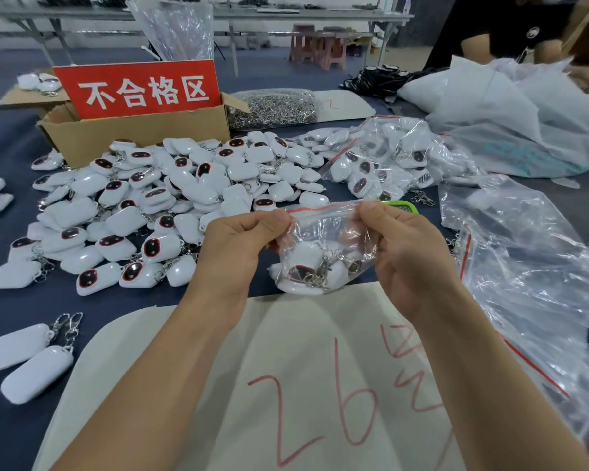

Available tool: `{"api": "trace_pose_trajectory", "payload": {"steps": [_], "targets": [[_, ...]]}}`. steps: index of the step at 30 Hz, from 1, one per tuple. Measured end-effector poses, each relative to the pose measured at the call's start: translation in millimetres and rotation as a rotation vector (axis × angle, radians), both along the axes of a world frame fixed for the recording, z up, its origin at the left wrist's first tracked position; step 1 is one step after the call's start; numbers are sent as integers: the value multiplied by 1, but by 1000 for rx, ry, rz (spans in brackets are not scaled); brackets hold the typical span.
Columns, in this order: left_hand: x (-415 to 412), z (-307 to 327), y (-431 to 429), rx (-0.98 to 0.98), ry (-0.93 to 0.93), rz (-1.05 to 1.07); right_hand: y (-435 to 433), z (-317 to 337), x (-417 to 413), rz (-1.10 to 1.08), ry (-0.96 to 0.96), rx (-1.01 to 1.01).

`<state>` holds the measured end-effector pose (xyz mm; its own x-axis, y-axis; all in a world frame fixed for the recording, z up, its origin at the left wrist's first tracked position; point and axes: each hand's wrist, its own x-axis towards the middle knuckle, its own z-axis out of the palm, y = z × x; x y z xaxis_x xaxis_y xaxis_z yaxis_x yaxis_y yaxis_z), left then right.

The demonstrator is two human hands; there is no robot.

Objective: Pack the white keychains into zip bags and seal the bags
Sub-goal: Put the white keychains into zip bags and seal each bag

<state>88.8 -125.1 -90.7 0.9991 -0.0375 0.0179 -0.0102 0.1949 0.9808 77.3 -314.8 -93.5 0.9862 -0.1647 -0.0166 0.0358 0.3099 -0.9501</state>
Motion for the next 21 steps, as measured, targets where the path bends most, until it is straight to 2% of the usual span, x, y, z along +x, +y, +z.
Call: {"api": "trace_pose_trajectory", "payload": {"steps": [5, 7, 9, 12, 16, 21], "targets": [[1, -3, -3, 103, -80, 118, 0, -2, 1, -49, -75, -42], [-1, -3, -6, 76, -69, 133, 1, -3, 1, -25, -58, 49], [-2, -2, -7, 37, -46, 145, 2, -3, -1, 92, -45, 111], [-4, -1, -9, 17, -51, 132, 9, -6, -7, 256, -73, -64], [-10, -1, -15, 28, -89, 116, 20, -6, -10, 121, -95, -150], [-12, -3, -14, 116, -244, 181, 26, -2, -14, 94, -201, -233]]}}
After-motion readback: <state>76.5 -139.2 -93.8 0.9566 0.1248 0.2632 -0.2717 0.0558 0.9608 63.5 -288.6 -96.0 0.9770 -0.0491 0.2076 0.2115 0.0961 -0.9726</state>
